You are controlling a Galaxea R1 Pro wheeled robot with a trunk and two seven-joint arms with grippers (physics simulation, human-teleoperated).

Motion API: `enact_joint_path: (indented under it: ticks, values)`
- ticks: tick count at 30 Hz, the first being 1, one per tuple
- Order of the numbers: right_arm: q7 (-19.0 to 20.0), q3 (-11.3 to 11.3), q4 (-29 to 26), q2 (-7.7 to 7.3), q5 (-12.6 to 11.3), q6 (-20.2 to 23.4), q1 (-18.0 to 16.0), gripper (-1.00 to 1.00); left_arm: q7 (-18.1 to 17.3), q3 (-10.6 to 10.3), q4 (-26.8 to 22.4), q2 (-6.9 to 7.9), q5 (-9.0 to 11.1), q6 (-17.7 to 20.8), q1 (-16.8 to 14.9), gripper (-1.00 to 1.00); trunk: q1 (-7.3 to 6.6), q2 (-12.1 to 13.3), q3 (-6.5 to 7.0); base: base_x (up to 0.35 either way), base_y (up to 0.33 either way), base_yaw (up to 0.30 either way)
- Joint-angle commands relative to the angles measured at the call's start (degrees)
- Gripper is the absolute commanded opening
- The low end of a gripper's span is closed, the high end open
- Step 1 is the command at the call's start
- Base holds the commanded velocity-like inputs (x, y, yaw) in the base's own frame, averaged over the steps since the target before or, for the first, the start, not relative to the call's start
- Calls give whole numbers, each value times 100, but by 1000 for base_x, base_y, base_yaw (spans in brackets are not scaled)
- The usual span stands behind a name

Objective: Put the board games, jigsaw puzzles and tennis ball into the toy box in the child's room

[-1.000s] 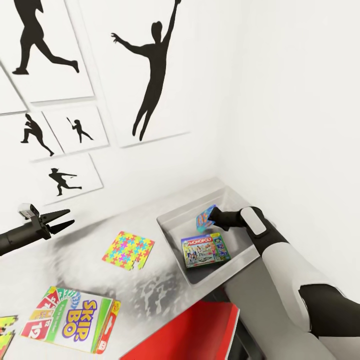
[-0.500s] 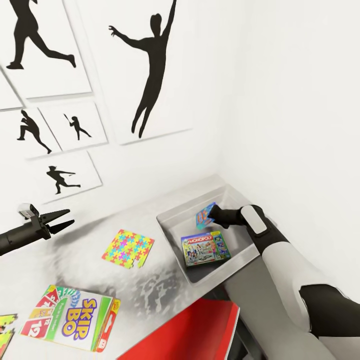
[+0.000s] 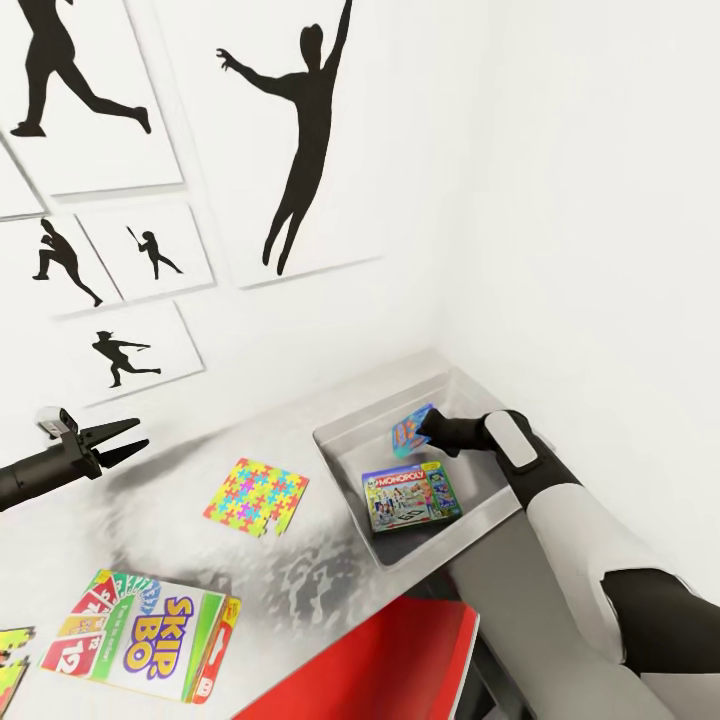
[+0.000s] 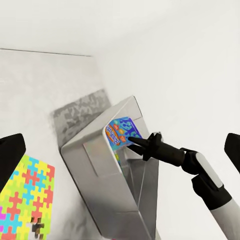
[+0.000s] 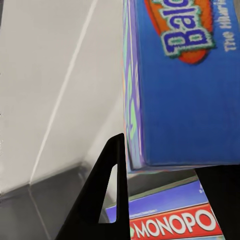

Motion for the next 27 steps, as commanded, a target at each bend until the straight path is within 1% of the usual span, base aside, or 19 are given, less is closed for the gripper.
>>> enact_joint_path:
  ticks: [1, 8, 9, 27]
  values:
    - [-78, 33, 187, -14, 266, 42, -4, -100, -17, 1, 0, 1, 2, 60, -4, 100, 4, -6, -9, 0, 0, 0]
    - [-86, 33, 187, -25, 266, 43, -8, -100, -10, -6, 1, 1, 1, 60, -4, 100, 4, -6, -9, 0, 0, 0]
    - [-86, 33, 187, -27, 266, 43, -9, 100, -11, -6, 1, 1, 1, 60, -4, 100, 4, -6, -9, 0, 0, 0]
    - [-87, 33, 187, -31, 266, 44, -9, 100, -10, -15, 1, 1, 1, 60, -4, 100, 4, -6, -9, 0, 0, 0]
